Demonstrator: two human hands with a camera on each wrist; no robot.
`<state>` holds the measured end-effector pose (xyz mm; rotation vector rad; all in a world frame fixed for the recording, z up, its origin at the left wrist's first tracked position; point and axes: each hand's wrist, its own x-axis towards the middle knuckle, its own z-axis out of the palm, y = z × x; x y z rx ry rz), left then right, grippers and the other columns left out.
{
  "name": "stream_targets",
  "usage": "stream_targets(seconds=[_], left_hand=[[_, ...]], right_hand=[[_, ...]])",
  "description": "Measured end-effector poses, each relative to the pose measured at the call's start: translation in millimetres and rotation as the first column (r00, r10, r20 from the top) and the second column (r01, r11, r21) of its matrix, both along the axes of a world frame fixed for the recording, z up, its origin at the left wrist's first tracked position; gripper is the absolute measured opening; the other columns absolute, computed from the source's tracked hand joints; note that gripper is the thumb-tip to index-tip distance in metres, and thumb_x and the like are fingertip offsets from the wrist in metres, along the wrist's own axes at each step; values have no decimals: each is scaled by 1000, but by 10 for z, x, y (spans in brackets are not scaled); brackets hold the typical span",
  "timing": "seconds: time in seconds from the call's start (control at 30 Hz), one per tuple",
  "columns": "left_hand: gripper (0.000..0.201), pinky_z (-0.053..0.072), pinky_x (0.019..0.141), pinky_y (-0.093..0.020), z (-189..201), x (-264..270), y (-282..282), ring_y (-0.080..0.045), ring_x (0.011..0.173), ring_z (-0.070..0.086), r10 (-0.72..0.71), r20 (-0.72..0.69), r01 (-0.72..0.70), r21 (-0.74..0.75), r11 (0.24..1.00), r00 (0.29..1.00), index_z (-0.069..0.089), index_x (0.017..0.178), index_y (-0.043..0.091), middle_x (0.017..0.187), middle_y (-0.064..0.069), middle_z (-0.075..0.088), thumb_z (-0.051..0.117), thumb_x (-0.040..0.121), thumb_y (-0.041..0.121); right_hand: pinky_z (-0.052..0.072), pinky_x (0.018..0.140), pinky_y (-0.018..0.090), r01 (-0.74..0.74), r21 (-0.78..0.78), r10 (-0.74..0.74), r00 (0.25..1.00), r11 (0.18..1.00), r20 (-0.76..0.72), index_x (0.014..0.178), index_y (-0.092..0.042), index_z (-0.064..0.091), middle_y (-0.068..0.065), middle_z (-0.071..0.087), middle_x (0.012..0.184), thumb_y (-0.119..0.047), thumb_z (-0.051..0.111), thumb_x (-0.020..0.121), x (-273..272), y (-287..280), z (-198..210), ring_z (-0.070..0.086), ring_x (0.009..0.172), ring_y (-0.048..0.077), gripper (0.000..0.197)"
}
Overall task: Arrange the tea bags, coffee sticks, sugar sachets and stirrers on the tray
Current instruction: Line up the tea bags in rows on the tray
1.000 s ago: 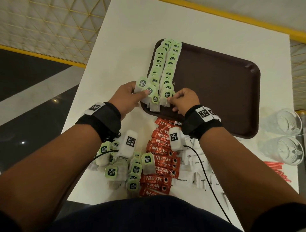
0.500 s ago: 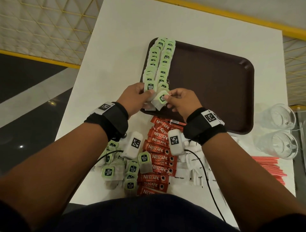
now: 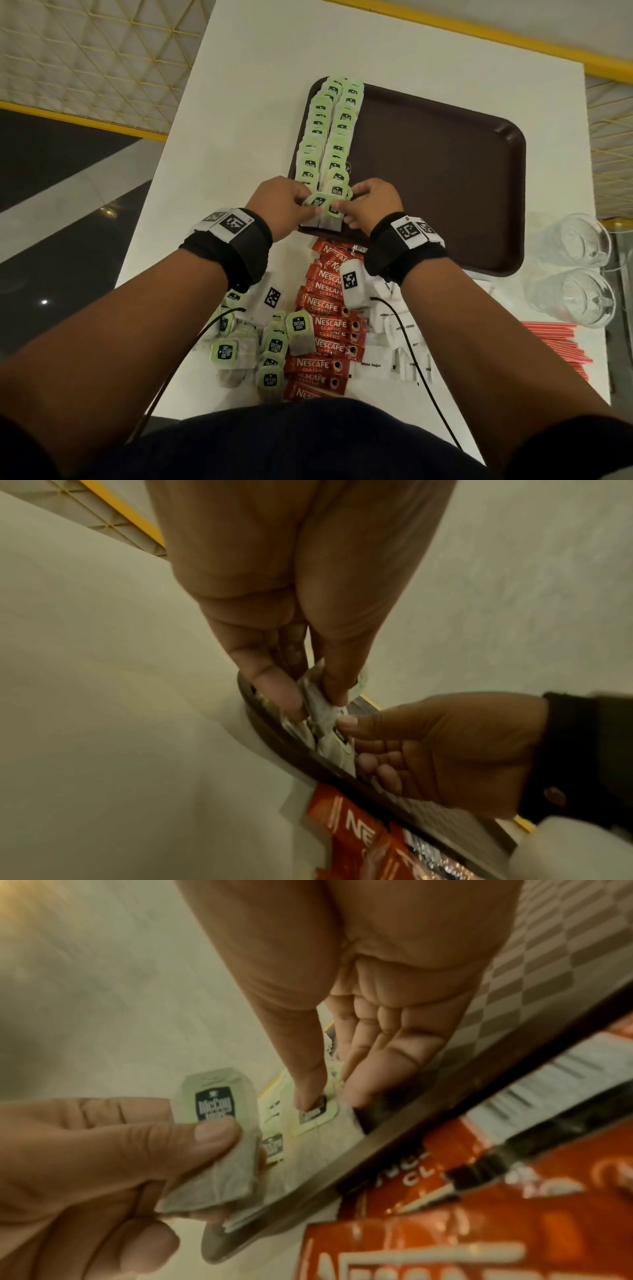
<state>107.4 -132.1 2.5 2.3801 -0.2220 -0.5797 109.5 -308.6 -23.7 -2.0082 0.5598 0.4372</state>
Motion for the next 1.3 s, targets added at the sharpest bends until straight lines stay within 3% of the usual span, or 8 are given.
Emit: stream_targets(seconds=[0.13, 0.27, 0.43, 0.53, 0.77, 0.9, 1.1, 1.3], left_hand=[[22, 29, 54, -22, -3, -16, -27, -16, 67, 47, -48, 39, 45, 73, 996, 998, 59, 74, 21, 63, 7, 49, 63, 94, 30], [25, 27, 53, -23, -23, 1, 10, -16, 65, 45, -6, 42, 3, 74, 997, 999, 53, 73, 21, 63, 9, 45, 62, 94, 28], [25, 33, 62, -28, -32, 19, 54, -23, 75, 53, 41, 20, -43, 84, 996, 999, 66, 87, 5, 76, -5, 60, 61, 94, 28], [30, 42, 71, -34, -28, 38, 69, -32, 85, 60, 52, 27, -54, 77, 996, 998, 70, 94, 0, 91, -18, 68, 62, 94, 29], [29, 54, 82, -44, -42, 43, 68, -28, 84, 65, 89, -6, -89, -30, 996, 996, 70, 95, 5, 93, -12, 70, 62, 95, 32], [27, 54, 83, -42, -47, 27, 19, -26, 88, 65, 97, 9, -96, -104, 990, 995, 69, 102, 8, 97, -10, 71, 57, 97, 31], [23, 52, 83, -36, -40, 43, -84, -23, 93, 64, 118, -8, -118, -167, 979, 993, 63, 111, 10, 104, -5, 68, 53, 99, 26], [25, 47, 83, -29, -35, 56, -102, -19, 97, 61, 106, 15, -102, -191, 976, 994, 62, 116, 11, 111, -4, 68, 52, 100, 27]], right_hand=[[58, 75, 48, -61, -132, 72, 994, 989, 82, 84, -23, 53, 4, 68, 89, -26, 85, 70, 7, 5, 21, 68, 81, 23, 34], [57, 80, 45, -138, -178, 163, 978, 974, 129, 91, -19, 59, 3, 67, 94, -24, 81, 76, 45, -33, 51, 66, 86, 21, 27], [45, 65, 21, -257, -222, 294, 943, 941, 155, 99, -17, 61, 2, 63, 86, -18, 72, 86, 123, -103, 100, 60, 81, 17, 17], [43, 65, 16, -334, -225, 370, 918, 915, 141, 106, -13, 64, 11, 70, 89, -14, 67, 89, 155, -124, 138, 66, 84, 21, 17], [57, 82, 44, -189, -197, 215, 969, 962, 120, 96, -20, 59, 3, 64, 88, -22, 73, 85, 209, -87, 27, 66, 88, 23, 18], [58, 81, 46, -87, -205, 103, 992, 975, 69, 85, -22, 56, 5, 64, 91, -34, 69, 85, 182, -114, -53, 67, 90, 27, 18], [57, 84, 46, -209, -237, 225, 973, 949, 44, 92, -13, 65, 9, 68, 96, -25, 62, 91, 126, -63, -81, 69, 88, 28, 12], [58, 80, 44, -113, -281, 135, 989, 953, 61, 82, -20, 60, 6, 69, 89, -30, 60, 91, 71, -111, -49, 69, 85, 26, 13]])
